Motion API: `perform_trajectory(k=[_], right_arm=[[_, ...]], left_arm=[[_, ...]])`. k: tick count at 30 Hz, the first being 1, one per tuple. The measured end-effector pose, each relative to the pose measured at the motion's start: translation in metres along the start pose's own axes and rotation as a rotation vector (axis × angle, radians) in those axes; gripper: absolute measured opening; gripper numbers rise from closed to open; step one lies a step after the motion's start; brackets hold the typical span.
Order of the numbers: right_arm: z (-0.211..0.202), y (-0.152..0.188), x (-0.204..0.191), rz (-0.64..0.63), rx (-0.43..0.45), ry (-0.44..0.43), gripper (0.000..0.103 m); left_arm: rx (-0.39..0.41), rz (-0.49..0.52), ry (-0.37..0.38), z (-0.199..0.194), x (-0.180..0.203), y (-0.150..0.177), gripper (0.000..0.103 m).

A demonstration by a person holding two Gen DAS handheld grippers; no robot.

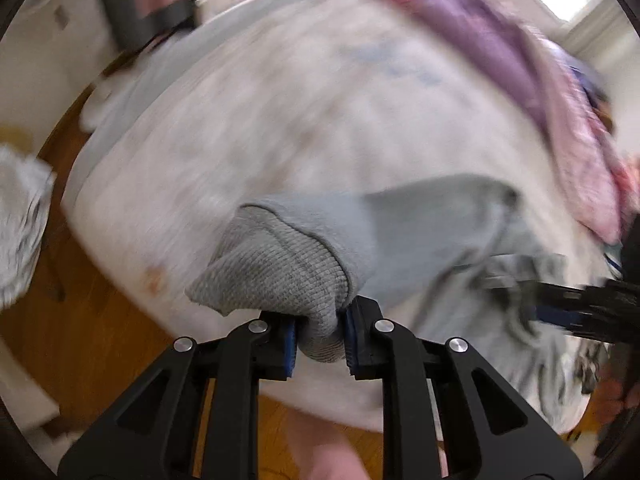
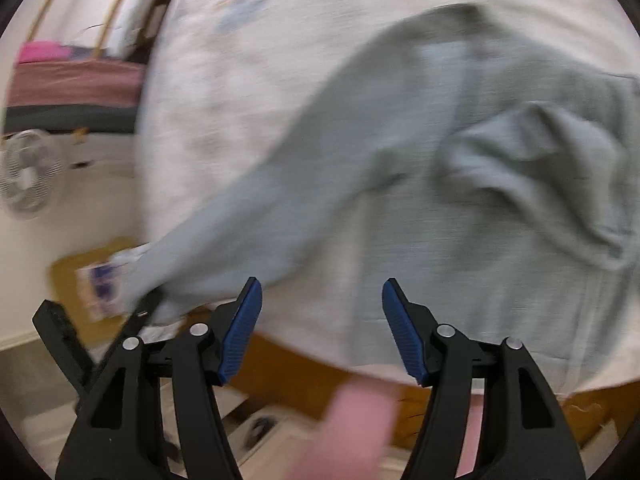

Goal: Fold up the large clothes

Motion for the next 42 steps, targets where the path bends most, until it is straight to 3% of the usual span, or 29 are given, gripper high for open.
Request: perform_trajectory(k=[2, 7, 8, 9, 11, 13, 15, 16, 17, 19, 21, 26, 30, 35, 36, 37, 38, 41, 42], right_arm=[[0.008, -0.003, -0.025, 0.011, -0.026, -0.118, 0.069], [0.006, -0.016, -0.057, 0.057, -0.073, -0.280, 0.072], [0.004, -0.018, -0.060, 0.075, -0.082, -0.344, 0.072], [0.002, -0.018, -0.061, 0.079, -0.084, -0.373, 0.064], [-0.005, -0.020, -0.057, 0.060, -0.063, -0.331, 0.034], [-0.023, -0.024, -0.043, 0.104, -0.005, -0.358, 0.030], [-0.041, -0.027, -0.028, 0.147, 0.042, -0.392, 0.025], [-0.054, -0.028, -0.018, 0.151, 0.074, -0.379, 0.021], [-0.069, -0.031, -0.009, 0.158, 0.106, -0.365, 0.011], [-0.092, -0.033, 0.009, 0.189, 0.161, -0.364, 0.010], [-0.121, -0.036, 0.035, 0.219, 0.223, -0.348, 0.010], [-0.167, -0.040, 0.087, 0.280, 0.324, -0.310, 0.010], [-0.207, -0.039, 0.131, 0.329, 0.413, -0.296, 0.009], [-0.254, -0.039, 0.200, 0.386, 0.499, -0.192, 0.009], [-0.254, -0.039, 0.200, 0.386, 0.499, -0.192, 0.009], [-0.263, -0.038, 0.239, 0.431, 0.523, -0.124, 0.009], [-0.262, -0.036, 0.252, 0.452, 0.519, -0.105, 0.009], [-0.257, -0.032, 0.283, 0.520, 0.507, -0.102, 0.009], [-0.249, -0.024, 0.318, 0.575, 0.508, -0.067, 0.009]], left_arm=[[0.037, 0.059, 0.019, -0.019, 0.028, -0.011, 0.018], [0.071, 0.201, 0.121, -0.051, 0.095, -0.012, 0.018], [0.074, 0.225, 0.133, -0.054, 0.107, -0.011, 0.018], [0.070, 0.242, 0.148, -0.055, 0.116, -0.010, 0.018], [0.076, 0.280, 0.171, -0.061, 0.139, -0.010, 0.017], [0.079, 0.323, 0.171, -0.062, 0.157, -0.010, 0.017], [0.065, 0.331, 0.222, -0.063, 0.171, -0.012, 0.018], [0.051, 0.331, 0.247, -0.064, 0.179, -0.012, 0.027], [0.020, 0.345, 0.267, -0.063, 0.189, -0.009, 0.046], [0.012, 0.382, 0.262, -0.064, 0.205, -0.006, 0.072], [0.031, 0.423, 0.267, -0.062, 0.222, -0.005, 0.073], [-0.027, 0.503, 0.296, -0.043, 0.269, 0.005, 0.073], [-0.015, 0.551, 0.243, -0.027, 0.294, 0.005, 0.073], [-0.083, 0.566, 0.138, 0.027, 0.309, 0.000, 0.073], [-0.101, 0.566, 0.111, 0.042, 0.310, -0.001, 0.073], [-0.121, 0.564, 0.083, 0.059, 0.310, -0.002, 0.073], [-0.135, 0.563, 0.065, 0.072, 0.309, -0.002, 0.073], [-0.180, 0.562, 0.009, 0.111, 0.309, -0.003, 0.073], [-0.192, 0.561, -0.004, 0.123, 0.309, -0.002, 0.073]])
Point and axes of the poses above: each gripper's, at about its wrist camera, not at the fingertips, and z roughly the way its jaws point, x to its right, y to its underside, the point moved 6 cm from there along z, roughly the way its jaws point, and after that the axes turned 12 degrees about -y, right-handed, at the moved point
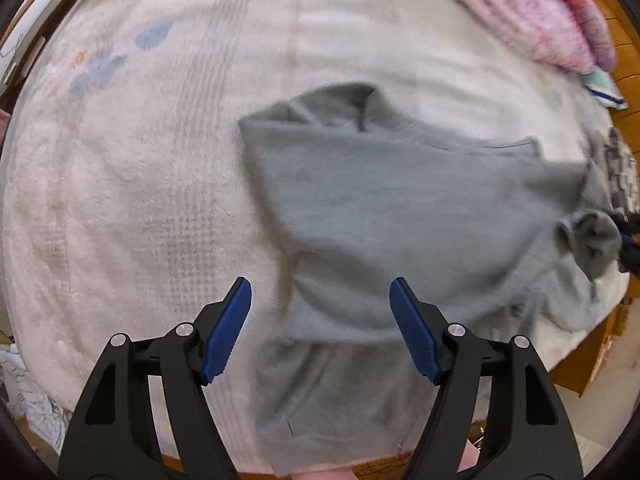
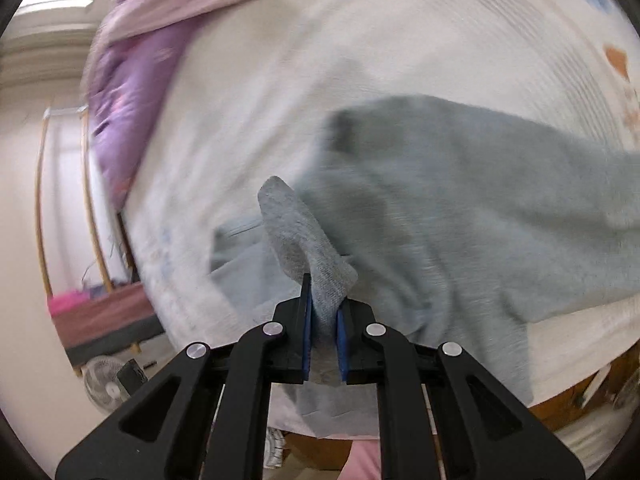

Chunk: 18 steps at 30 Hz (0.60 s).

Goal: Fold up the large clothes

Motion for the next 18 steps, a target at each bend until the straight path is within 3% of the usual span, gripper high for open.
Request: perform_trajectory(k=[3, 4, 5, 6, 7, 8, 12, 14, 16, 17, 18], right_arm=[[0.006, -0.006, 0.024, 0.048, 0.008, 0.031, 0.011], [0.023, -0.006, 0.055, 0.132, -0.048, 0.038, 0.014], [0.023, -0.006, 0.055, 0.132, -0.048, 0.038, 0.032], [0.026, -0.008, 0.067, 0.155, -0.061, 0.055, 0.070], [0.026, -0.007, 0.073, 0.162, -0.055, 0.077, 0.084], [0.024, -0.005, 0.076, 0.147, -0.022, 0.096, 0.088], [0.011, 0.005, 0.072, 0.183, 0.037, -0.019, 0.088], [0.012, 0.009, 0.073, 0.191, 0.052, -0.026, 0.088], [0.029, 0.013, 0.066, 0.141, -0.006, 0.009, 0.083], [0.040, 0.016, 0.060, 0.095, -0.035, 0.053, 0.057], [0.046, 0.018, 0.055, 0.065, -0.049, 0.087, 0.028]], left_arm=[[-0.054, -0.017, -0.017, 0.033, -0.002, -0.001, 0.073], [-0.070, -0.023, -0.014, 0.041, -0.002, 0.000, 0.073], [-0.098, -0.029, -0.007, 0.053, -0.002, 0.003, 0.074], [-0.122, -0.031, 0.000, 0.062, -0.002, 0.006, 0.075], [-0.149, -0.032, 0.005, 0.070, -0.001, 0.010, 0.075], [-0.177, -0.035, 0.014, 0.077, 0.000, 0.016, 0.075], [-0.189, -0.102, 0.075, 0.083, -0.008, 0.028, 0.072], [-0.222, -0.170, 0.161, 0.092, -0.012, 0.033, 0.028], [-0.226, -0.186, 0.134, 0.096, -0.016, 0.033, 0.019], [-0.206, -0.159, 0.096, 0.092, -0.018, 0.032, 0.009], [-0.185, -0.139, 0.045, 0.087, -0.022, 0.031, 0.008]])
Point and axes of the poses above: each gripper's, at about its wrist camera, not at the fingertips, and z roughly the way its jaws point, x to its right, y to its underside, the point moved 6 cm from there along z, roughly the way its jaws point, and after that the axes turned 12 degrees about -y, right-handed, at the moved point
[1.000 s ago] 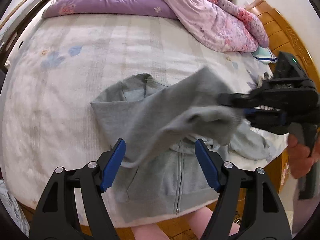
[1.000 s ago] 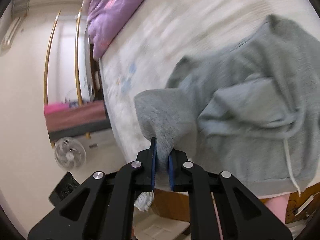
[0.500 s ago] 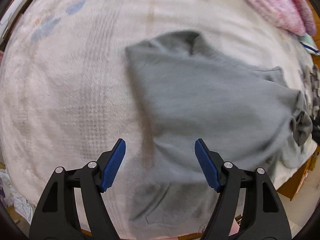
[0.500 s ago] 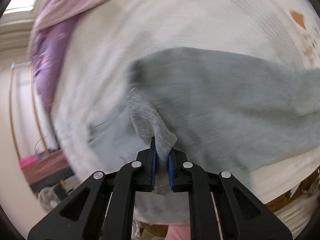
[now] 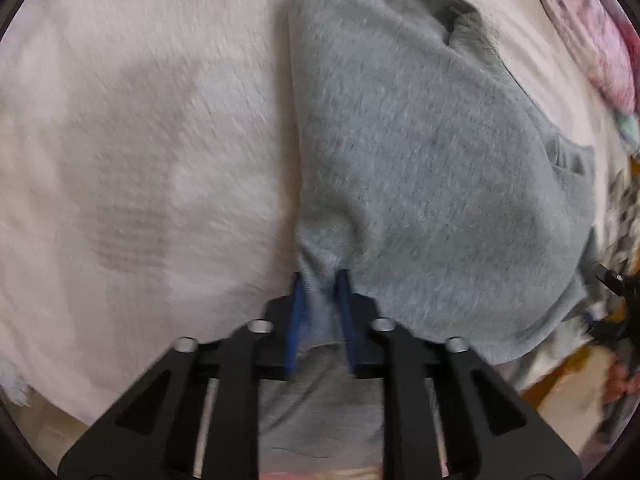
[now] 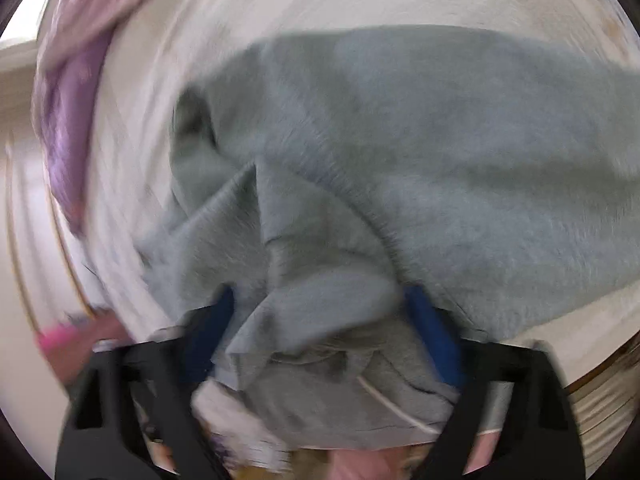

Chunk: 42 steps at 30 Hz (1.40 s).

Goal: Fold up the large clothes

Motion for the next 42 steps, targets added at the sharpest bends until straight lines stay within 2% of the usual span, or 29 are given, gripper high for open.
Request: perform_trajectory(k=[1, 2, 3, 4, 5, 6, 7, 9, 10, 11, 12, 13, 15, 16, 17, 18, 19, 21, 22, 23, 24, 26, 28, 32, 36, 38, 39, 41, 42], right_arm=[[0.003, 0.000, -0.002, -0.017, -0.007, 0.021, 0.018], [0.001, -0.003, -0.004, -0.028, 0.005, 0.005, 0.012], [-0.002, -0.006, -0.003, -0.035, 0.024, -0.001, 0.011], [-0.010, -0.013, 0.000, -0.048, 0.056, 0.046, 0.011], [-0.017, -0.019, 0.006, -0.078, 0.081, 0.158, 0.012], [-0.022, -0.023, 0.013, -0.088, 0.089, 0.243, 0.019], [-0.026, -0.025, 0.020, -0.069, 0.081, 0.283, 0.021], [-0.036, -0.021, 0.029, 0.009, 0.068, 0.248, 0.023], [-0.041, -0.018, 0.025, -0.007, 0.087, 0.232, 0.024], [-0.045, -0.015, 0.018, -0.057, 0.099, 0.238, 0.038], [-0.050, -0.009, 0.010, -0.124, 0.111, 0.275, 0.058], [-0.053, -0.004, 0.003, -0.162, 0.131, 0.285, 0.062], [-0.048, 0.003, -0.006, -0.209, 0.141, 0.248, 0.061], [-0.040, 0.004, -0.002, -0.203, 0.119, 0.261, 0.061], [-0.030, 0.003, 0.008, -0.167, 0.102, 0.280, 0.061], [-0.023, 0.000, 0.017, -0.130, 0.088, 0.280, 0.061], [-0.013, -0.001, 0.029, -0.077, 0.066, 0.262, 0.061], [-0.005, -0.002, 0.040, -0.027, 0.061, 0.240, 0.061], [-0.006, -0.002, 0.043, -0.018, 0.067, 0.238, 0.061], [-0.009, -0.001, 0.047, -0.014, 0.073, 0.232, 0.059], [-0.011, 0.001, 0.049, -0.012, 0.085, 0.215, 0.053], [-0.017, 0.002, 0.054, -0.014, 0.077, 0.202, 0.045], [-0.036, -0.003, 0.059, -0.020, 0.071, 0.198, 0.040], [-0.048, 0.002, 0.033, -0.075, 0.064, 0.152, 0.033], [-0.036, 0.009, 0.014, -0.140, 0.031, 0.134, 0.032], [-0.022, 0.006, 0.024, -0.138, 0.007, 0.209, 0.032], [-0.018, 0.000, 0.030, -0.117, -0.005, 0.221, 0.032], [-0.029, 0.003, 0.033, -0.081, 0.014, 0.191, 0.036], [-0.037, 0.002, 0.031, -0.090, 0.037, 0.183, 0.044]], left_arm=[[0.023, 0.003, -0.041, -0.005, -0.007, 0.000, 0.008], [0.025, -0.003, -0.043, -0.007, -0.011, 0.000, 0.008], [0.016, -0.012, -0.032, -0.007, -0.015, 0.000, 0.008], [0.010, -0.025, -0.033, -0.007, -0.021, 0.000, 0.008], [0.001, -0.032, -0.061, -0.005, -0.027, 0.000, 0.008], [-0.001, -0.030, -0.079, -0.003, -0.032, -0.002, 0.008], [0.001, -0.027, -0.081, -0.002, -0.034, -0.003, 0.008], [-0.011, -0.024, -0.099, 0.000, -0.041, -0.002, 0.009], [-0.015, -0.008, -0.152, 0.001, -0.045, -0.001, 0.009], [0.004, 0.023, -0.222, -0.001, -0.050, -0.001, 0.009], [0.019, 0.036, -0.238, -0.004, -0.054, -0.001, 0.009], [0.016, 0.029, -0.221, -0.006, -0.057, 0.000, 0.009], [-0.003, -0.005, -0.127, -0.011, -0.059, 0.001, 0.009], [-0.019, -0.006, -0.058, -0.011, -0.057, 0.003, 0.014], [-0.036, -0.007, 0.006, -0.009, -0.052, 0.005, 0.024], [-0.040, -0.009, 0.035, -0.007, -0.046, 0.004, 0.061], [-0.034, -0.011, 0.057, -0.002, -0.042, 0.003, 0.083], [-0.039, -0.026, 0.090, 0.010, -0.035, 0.001, 0.073], [-0.038, -0.047, 0.101, 0.014, -0.032, 0.001, 0.039], [-0.034, -0.076, 0.132, 0.018, -0.031, 0.002, 0.025], [-0.032, -0.089, 0.131, 0.020, -0.030, 0.001, 0.023], [-0.003, -0.068, 0.095, 0.016, -0.030, 0.004, 0.010], [0.039, -0.058, 0.037, 0.001, -0.042, 0.004, 0.009], [0.073, -0.141, -0.003, -0.021, -0.077, 0.006, 0.009], [0.058, -0.195, -0.027, -0.005, -0.099, 0.001, 0.009], [0.002, -0.164, -0.072, 0.017, -0.093, -0.002, 0.023], [-0.030, -0.131, -0.088, 0.021, -0.087, -0.003, 0.024], [-0.002, -0.031, -0.156, 0.006, -0.081, -0.005, 0.039], [0.020, -0.005, -0.187, -0.002, -0.079, -0.008, 0.058]])
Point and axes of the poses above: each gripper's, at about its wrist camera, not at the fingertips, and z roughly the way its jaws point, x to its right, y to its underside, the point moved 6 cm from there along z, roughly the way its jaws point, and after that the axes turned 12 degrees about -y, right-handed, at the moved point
